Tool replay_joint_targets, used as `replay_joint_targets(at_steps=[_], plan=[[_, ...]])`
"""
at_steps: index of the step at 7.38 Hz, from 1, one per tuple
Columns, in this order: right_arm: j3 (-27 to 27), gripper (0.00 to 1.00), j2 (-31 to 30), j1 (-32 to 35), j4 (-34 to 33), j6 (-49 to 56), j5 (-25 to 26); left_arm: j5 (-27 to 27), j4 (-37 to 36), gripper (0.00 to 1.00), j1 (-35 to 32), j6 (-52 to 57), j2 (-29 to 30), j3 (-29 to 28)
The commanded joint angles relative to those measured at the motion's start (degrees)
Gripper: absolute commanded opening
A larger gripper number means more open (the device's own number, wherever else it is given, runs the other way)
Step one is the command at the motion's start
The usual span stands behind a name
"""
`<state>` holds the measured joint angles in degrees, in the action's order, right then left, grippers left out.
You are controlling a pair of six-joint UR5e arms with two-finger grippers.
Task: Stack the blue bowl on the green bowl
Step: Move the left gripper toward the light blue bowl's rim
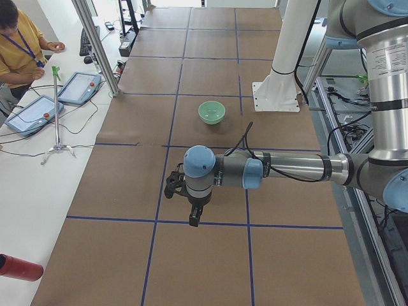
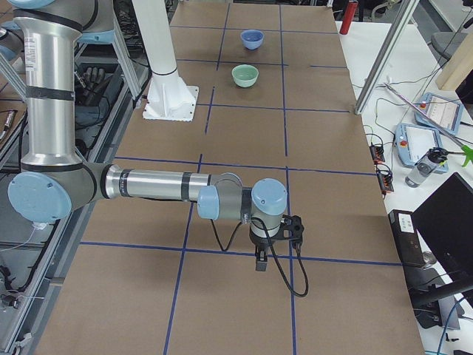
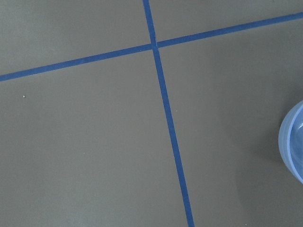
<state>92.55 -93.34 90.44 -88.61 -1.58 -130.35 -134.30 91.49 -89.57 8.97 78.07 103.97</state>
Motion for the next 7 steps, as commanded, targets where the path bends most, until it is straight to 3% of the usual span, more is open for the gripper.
replay_joint_targets(at_steps=[1,3,5,7], plan=[[0.0,1.0,0.0,0.0,0.02,0.0,0.01,0.26,0.09,1.0,0.01,0.09,0.67,-0.17],[0.0,1.0,0.0,0.0,0.02,0.0,0.01,-0.09,0.36,1.0,0.01,0.35,1.2,0.17],[0.0,1.0,0.0,0.0,-0.07,0.0,0.01,-0.26,7.17,1.0,0.88,0.26,2.26,-0.42],[0.0,1.0,0.0,0.0,0.01,0.0,0.01,0.35,13.49,1.0,6.21,-9.86,1.39,-0.79]])
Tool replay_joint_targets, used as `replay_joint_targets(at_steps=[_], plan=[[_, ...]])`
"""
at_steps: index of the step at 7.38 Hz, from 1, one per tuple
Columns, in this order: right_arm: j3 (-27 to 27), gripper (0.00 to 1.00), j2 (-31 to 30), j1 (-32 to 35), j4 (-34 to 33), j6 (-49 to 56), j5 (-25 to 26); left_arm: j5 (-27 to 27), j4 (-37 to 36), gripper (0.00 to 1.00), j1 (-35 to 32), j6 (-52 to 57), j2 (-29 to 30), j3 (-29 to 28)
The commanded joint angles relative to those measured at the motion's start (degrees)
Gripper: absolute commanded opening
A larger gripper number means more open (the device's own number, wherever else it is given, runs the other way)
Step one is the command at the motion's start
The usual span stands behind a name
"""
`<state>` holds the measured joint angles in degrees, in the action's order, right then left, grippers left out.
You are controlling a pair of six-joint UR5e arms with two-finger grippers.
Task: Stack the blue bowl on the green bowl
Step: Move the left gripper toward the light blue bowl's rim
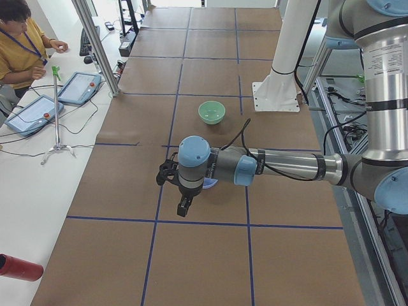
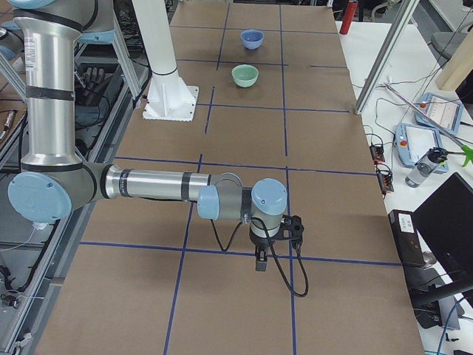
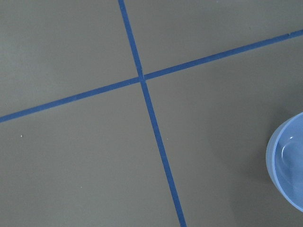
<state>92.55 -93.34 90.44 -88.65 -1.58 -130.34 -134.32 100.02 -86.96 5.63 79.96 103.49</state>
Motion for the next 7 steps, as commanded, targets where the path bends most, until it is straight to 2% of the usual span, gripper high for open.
replay_joint_targets(at_steps=[1,2,3,4,6,7], plan=[[0.0,1.0,0.0,0.0,-0.03,0.0,0.0,0.55,12.67,1.0,8.08,-14.78,-1.37,-1.52],[0.0,1.0,0.0,0.0,0.06,0.0,-0.09,0.73,21.36,1.0,13.17,-23.82,-1.56,-4.32],[0.0,1.0,0.0,0.0,0.06,0.0,0.0,4.04,29.89,1.0,16.7,-30.52,-2.25,-6.52],[0.0,1.0,0.0,0.0,0.06,0.0,0.0,8.42,35.28,1.0,21.17,-35.99,-3.39,-7.94],[0.0,1.0,0.0,0.0,0.06,0.0,0.0,10.91,37.71,1.0,26.9,-43.83,-3.4,-8.3],[0.0,1.0,0.0,0.0,0.06,0.0,0.0,12.84,38.32,0.91,28.58,-45.08,-3.4,-8.3]])
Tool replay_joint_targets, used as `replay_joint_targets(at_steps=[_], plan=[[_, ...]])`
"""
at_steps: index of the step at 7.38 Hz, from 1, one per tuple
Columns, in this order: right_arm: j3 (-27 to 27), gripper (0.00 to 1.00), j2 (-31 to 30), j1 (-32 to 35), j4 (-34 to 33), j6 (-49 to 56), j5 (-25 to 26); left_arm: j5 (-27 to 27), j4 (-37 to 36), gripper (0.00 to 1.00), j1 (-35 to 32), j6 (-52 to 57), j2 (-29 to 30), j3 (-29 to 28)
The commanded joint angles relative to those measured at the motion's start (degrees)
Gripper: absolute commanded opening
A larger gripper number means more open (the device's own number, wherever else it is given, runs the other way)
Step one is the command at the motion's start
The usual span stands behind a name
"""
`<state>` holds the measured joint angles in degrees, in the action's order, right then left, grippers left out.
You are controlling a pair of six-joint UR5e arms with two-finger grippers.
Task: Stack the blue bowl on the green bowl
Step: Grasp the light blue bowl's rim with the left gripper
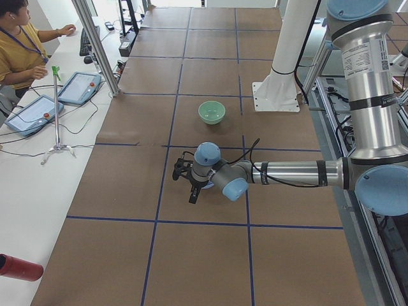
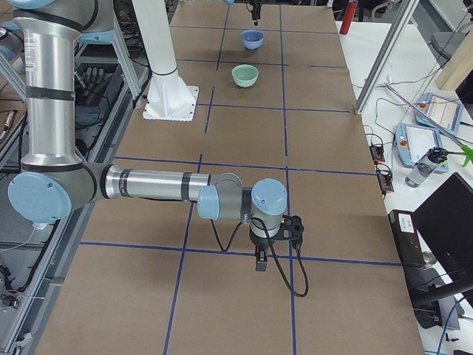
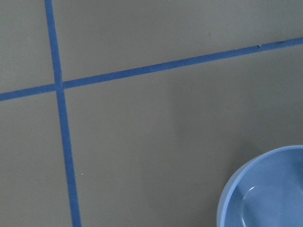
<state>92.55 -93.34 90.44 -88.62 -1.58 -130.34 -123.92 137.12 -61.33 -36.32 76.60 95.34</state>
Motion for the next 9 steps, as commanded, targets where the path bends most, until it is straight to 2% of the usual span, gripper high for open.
replay_joint_targets(at_steps=[1,2,6,7,8,9], plan=[[0.0,1.0,0.0,0.0,-0.07,0.0,0.0,2.46,1.74,0.35,2.97,-3.23,-0.05,-0.16],[0.0,1.0,0.0,0.0,0.02,0.0,-0.09,2.2,1.66,0.0,3.06,-3.49,-0.05,-0.16],[0.0,1.0,0.0,0.0,-0.07,0.0,0.0,1.14,1.05,0.0,3.07,-3.5,0.3,1.59],[0.0,1.0,0.0,0.0,0.02,0.0,0.0,-3.3,-1.04,0.0,2.89,-3.5,0.57,4.21],[0.0,1.0,0.0,0.0,0.02,0.0,0.0,-5.69,-7.15,0.0,2.63,-3.5,0.66,10.07],[0.0,1.0,0.0,0.0,0.02,0.0,0.0,-5.72,-15.66,0.0,2.54,-3.76,1.01,17.09]])
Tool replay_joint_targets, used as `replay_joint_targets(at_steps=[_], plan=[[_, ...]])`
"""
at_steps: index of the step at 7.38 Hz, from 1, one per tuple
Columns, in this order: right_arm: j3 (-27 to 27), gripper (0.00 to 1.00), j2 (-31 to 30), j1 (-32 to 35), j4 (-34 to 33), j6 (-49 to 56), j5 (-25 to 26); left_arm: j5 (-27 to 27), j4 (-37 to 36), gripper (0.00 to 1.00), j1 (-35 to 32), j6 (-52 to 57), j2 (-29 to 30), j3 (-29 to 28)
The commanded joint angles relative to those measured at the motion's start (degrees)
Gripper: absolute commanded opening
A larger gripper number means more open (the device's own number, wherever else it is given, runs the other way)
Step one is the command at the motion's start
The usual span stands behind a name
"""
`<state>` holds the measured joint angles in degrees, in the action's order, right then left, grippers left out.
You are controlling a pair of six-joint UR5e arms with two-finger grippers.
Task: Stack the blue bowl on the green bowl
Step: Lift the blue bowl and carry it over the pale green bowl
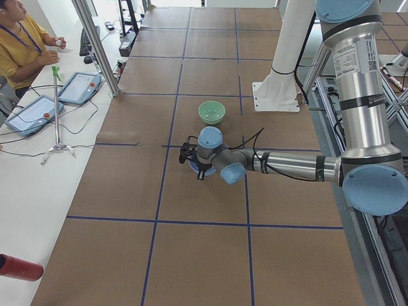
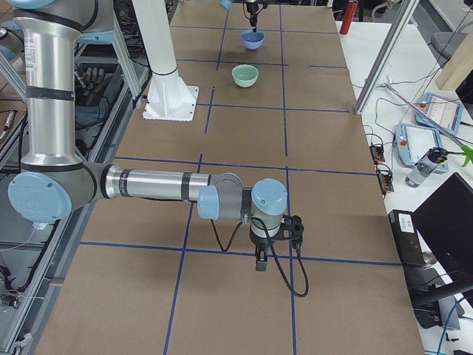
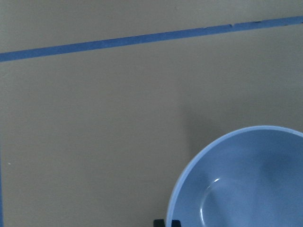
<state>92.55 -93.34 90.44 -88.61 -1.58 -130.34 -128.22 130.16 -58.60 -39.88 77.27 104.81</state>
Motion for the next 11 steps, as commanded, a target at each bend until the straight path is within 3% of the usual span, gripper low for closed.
replay_joint_targets(at_steps=[1,2,6,8,11], plan=[[0.0,1.0,0.0,0.0,0.01,0.0,0.0,-1.16,-15.31,0.0,-0.2,-3.77,1.9,13.52],[0.0,1.0,0.0,0.0,0.01,0.0,-0.09,-0.98,-16.59,0.0,0.59,-12.5,5.75,15.41],[0.0,1.0,0.0,0.0,0.01,0.0,0.0,11.65,-17.13,0.0,19.97,-39.09,15.96,15.78],[0.0,1.0,0.0,0.0,0.01,0.0,0.0,15.95,-23.34,0.0,24.82,-42.63,21.14,15.17],[0.0,1.0,0.0,0.0,0.01,0.0,-0.09,17.83,-23.37,0.0,25.99,-43.79,22.31,10.51]])
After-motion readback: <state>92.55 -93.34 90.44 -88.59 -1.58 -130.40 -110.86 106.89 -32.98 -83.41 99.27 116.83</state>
